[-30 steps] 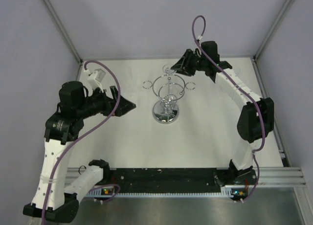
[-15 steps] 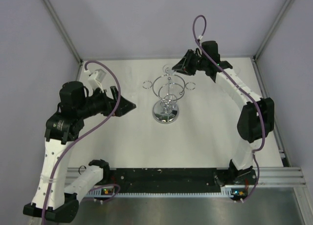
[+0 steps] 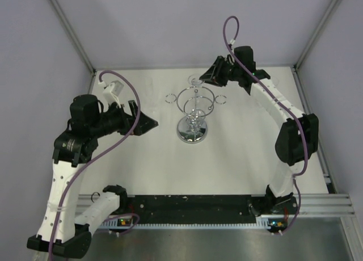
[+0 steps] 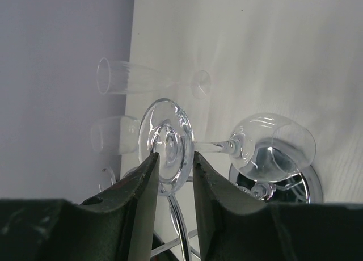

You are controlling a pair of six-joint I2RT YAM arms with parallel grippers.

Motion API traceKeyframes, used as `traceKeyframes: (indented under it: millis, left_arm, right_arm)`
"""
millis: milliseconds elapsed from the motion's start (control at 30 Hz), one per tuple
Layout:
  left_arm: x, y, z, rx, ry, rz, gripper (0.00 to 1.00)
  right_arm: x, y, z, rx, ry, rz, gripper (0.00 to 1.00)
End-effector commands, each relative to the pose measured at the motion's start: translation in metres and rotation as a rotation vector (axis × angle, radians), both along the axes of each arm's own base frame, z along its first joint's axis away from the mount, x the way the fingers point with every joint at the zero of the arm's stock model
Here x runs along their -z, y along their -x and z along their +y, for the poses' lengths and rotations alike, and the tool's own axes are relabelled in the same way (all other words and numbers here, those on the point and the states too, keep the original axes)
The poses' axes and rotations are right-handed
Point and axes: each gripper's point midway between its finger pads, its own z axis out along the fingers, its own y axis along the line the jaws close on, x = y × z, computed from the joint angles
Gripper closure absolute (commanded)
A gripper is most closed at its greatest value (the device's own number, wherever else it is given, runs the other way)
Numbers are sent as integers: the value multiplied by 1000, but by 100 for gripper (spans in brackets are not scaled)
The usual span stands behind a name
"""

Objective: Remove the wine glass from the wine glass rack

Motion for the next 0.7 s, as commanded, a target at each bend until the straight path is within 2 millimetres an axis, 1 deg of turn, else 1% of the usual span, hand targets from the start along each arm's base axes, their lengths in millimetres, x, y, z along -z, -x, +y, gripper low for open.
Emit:
traceKeyframes:
  millis: [0, 100, 333, 500, 667]
  left_arm:
    - [-4, -2, -1, 12, 2, -34, 2]
    - [-2, -2, -1, 11, 1, -30, 2]
    - [1, -3, -1, 13, -1, -25, 2]
    - [2, -2, -1, 13, -2, -24, 2]
    - [2, -3, -1, 14, 0, -25, 2]
  right_arm:
    - [-59, 2, -5, 0, -40, -142, 72]
    - [-63, 2, -6, 2, -43, -151, 77]
    - [-69, 3, -5, -1, -46, -166, 100]
    - [-77, 6, -6, -5, -54, -183, 100]
    - [-92, 14, -1, -38, -111, -196, 100]
